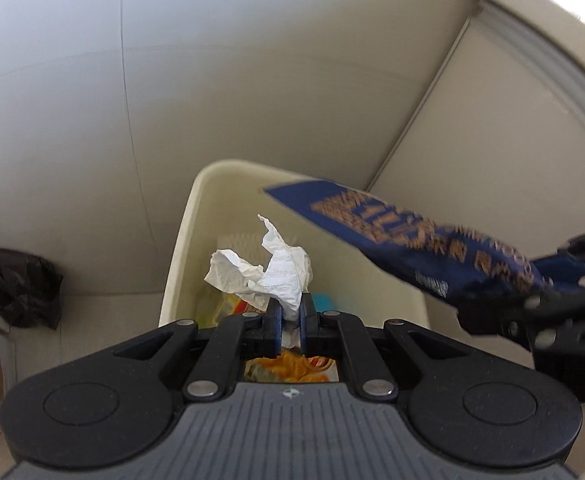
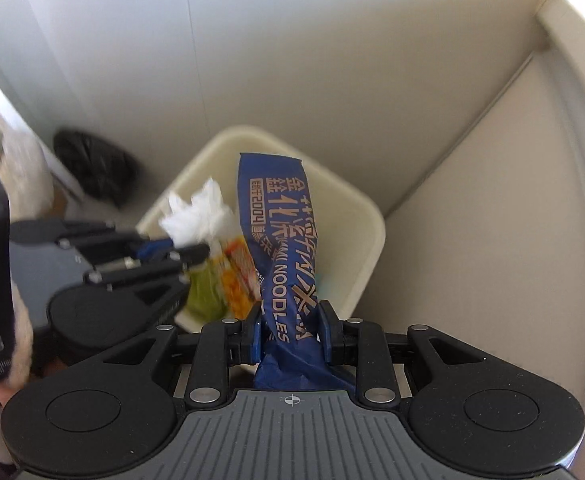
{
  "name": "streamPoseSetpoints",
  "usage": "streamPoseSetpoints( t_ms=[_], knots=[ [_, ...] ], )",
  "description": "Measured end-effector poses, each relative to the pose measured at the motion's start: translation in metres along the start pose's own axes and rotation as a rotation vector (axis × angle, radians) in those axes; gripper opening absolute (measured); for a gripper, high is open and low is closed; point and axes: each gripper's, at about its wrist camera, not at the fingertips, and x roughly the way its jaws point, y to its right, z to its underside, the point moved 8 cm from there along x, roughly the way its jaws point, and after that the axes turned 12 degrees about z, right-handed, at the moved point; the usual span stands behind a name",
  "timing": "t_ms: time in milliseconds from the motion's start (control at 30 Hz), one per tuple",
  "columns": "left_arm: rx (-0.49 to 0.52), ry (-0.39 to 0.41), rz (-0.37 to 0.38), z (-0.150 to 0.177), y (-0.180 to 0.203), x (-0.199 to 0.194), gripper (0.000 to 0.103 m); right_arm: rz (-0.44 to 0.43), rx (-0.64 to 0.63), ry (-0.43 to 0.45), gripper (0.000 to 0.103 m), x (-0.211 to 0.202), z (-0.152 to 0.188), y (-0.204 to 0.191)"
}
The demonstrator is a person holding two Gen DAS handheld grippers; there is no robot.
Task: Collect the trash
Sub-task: 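Carry the tissue and noodle packet down over the cream wastebasket, then open both tools to drop the tissue and noodle packet into the wastebasket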
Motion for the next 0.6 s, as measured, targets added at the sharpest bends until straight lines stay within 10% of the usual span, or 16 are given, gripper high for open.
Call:
streamPoseSetpoints(
  t_ms=[600],
  knots=[
    [-0.012,-0.066,-0.039,0.006,-0.003,0.02,0.009,0.01,-0.064,-0.124,0.029,0.029,0.012,-0.018]
  ],
)
